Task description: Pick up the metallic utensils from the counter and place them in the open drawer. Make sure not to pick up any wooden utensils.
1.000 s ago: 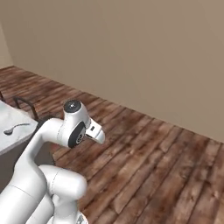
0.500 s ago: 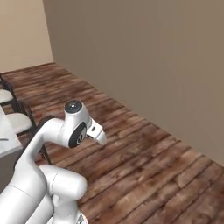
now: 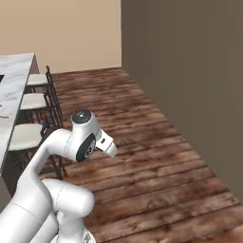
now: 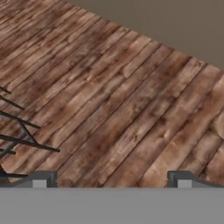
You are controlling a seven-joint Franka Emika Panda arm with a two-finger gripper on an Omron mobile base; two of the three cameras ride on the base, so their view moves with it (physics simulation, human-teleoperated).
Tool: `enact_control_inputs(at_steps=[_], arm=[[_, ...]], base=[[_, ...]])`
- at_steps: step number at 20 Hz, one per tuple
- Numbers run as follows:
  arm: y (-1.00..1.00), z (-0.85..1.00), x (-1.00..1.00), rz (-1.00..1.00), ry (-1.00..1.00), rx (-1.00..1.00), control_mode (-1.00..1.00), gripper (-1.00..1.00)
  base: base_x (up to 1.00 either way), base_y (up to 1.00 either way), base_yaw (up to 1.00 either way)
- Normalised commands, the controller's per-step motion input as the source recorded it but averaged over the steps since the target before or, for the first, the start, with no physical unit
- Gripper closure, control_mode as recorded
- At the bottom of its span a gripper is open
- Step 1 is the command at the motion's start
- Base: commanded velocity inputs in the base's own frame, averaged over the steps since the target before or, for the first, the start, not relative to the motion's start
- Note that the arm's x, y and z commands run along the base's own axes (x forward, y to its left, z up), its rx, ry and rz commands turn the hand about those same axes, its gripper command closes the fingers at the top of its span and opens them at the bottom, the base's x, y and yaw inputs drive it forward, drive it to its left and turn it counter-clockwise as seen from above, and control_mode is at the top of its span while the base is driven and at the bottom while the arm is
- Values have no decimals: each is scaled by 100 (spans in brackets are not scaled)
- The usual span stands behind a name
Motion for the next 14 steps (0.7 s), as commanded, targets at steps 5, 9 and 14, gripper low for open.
enact_control_inputs(at_steps=[5,9,14], arm=[[0,0,0,0,0,0,100,-100],[0,0,0,0,0,0,100,-100],[0,0,0,0,0,0,100,-100]], base=[[52,-29,91],[34,-13,99],[14,-4,100]])
